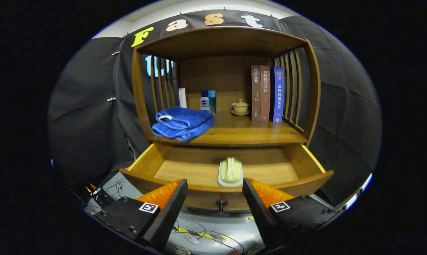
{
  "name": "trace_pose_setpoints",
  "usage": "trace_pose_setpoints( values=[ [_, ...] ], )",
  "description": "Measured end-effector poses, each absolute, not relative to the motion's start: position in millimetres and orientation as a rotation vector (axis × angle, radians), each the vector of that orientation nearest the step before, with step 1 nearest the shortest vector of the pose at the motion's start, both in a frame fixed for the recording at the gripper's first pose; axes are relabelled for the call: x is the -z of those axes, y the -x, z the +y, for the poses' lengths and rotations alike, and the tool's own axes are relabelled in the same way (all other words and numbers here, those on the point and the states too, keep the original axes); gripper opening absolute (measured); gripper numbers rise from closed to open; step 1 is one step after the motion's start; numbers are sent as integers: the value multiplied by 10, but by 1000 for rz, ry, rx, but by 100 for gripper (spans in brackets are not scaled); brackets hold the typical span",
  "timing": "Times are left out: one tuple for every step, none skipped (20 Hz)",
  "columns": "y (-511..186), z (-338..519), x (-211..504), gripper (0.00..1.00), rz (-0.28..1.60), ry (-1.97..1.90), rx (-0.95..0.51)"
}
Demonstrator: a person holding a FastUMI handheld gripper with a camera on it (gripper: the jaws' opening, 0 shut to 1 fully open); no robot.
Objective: Pull open the drawer, take out the items inside it, and place them on the countertop above the cabinet.
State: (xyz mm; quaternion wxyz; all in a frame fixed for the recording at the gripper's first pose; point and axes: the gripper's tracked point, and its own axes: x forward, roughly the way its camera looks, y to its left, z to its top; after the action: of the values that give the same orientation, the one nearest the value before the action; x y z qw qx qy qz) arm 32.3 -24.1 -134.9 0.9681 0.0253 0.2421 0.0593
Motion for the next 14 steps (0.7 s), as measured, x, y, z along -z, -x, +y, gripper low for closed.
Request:
trace_pose_setpoints(
  values=[
    [-445,-215,1377,98,538,-68,-127],
    [-602,-190,1458,98,603,-98,-134],
    [-762,-177,1529,99,656,-129,-132],
    [-900,-222,1619,99,708,-142,-118],
    [-1072,-259,1734,99,750,-124,-111],
    [-1186,-336,1836,97,786,-91,-90],
    [-1307,-400,1976,98,824,-52,-78],
    [-1379,-439,2098,98,865,-39,-58],
    [-1430,-415,2214,98,912,-58,-55],
    [-1462,-399,2307,98,957,-86,-55],
    [-1513,-404,2394,97,987,-101,-50],
    [-1565,-444,2475,98,1003,-96,-31],
    [-1628,-493,2536,98,1006,-84,-12],
    [-1661,-529,2577,97,1013,-76,5]
  ],
)
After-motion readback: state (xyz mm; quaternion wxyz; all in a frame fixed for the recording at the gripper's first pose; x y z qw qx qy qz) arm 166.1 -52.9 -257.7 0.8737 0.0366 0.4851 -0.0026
